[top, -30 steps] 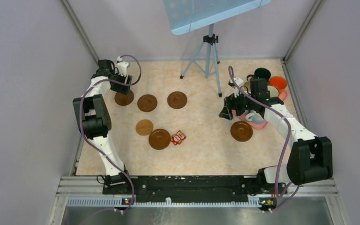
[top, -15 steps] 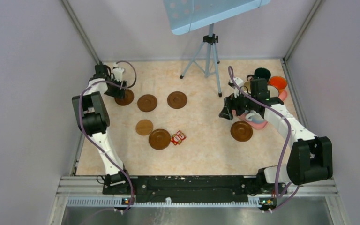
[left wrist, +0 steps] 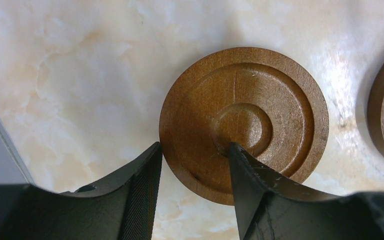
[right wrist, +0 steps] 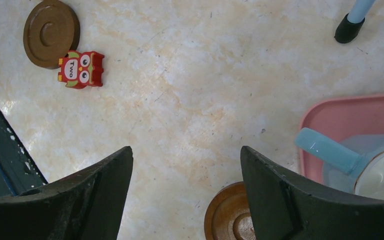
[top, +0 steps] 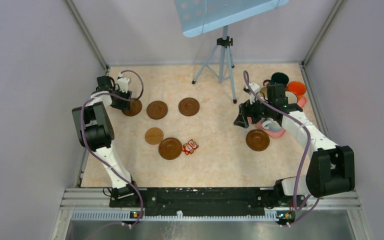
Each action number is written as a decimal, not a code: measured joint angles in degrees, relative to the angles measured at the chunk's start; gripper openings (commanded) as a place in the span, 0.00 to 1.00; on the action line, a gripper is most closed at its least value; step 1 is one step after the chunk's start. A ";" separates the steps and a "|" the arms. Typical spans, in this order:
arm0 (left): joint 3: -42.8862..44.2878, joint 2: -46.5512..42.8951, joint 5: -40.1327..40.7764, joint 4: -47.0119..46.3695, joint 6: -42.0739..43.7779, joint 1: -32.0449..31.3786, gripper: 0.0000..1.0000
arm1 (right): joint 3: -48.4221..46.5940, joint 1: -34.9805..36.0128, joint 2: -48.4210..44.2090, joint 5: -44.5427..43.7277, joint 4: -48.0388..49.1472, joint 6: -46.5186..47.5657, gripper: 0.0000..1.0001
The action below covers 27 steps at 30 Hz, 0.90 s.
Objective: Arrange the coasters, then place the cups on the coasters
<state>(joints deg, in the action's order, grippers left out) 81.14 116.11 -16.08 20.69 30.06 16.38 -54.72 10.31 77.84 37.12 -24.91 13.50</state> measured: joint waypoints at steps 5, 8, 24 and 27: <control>-3.13 -2.19 -0.35 -0.48 0.79 0.87 0.56 | 0.00 0.00 0.00 0.00 0.00 0.02 0.78; -3.72 -2.60 -0.79 -0.61 1.38 1.14 0.60 | 0.00 0.00 0.00 0.00 0.00 0.02 0.78; -1.55 -11.04 -9.79 12.35 2.03 1.25 0.83 | 0.00 0.00 0.00 0.00 0.00 0.00 0.78; -2.67 -15.67 -13.09 13.64 3.43 0.59 0.81 | 0.00 0.00 0.00 0.00 0.00 0.00 0.78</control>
<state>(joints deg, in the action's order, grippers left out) 78.48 100.44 -29.17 34.33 33.50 16.97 -54.72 10.31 77.84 37.12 -24.91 13.50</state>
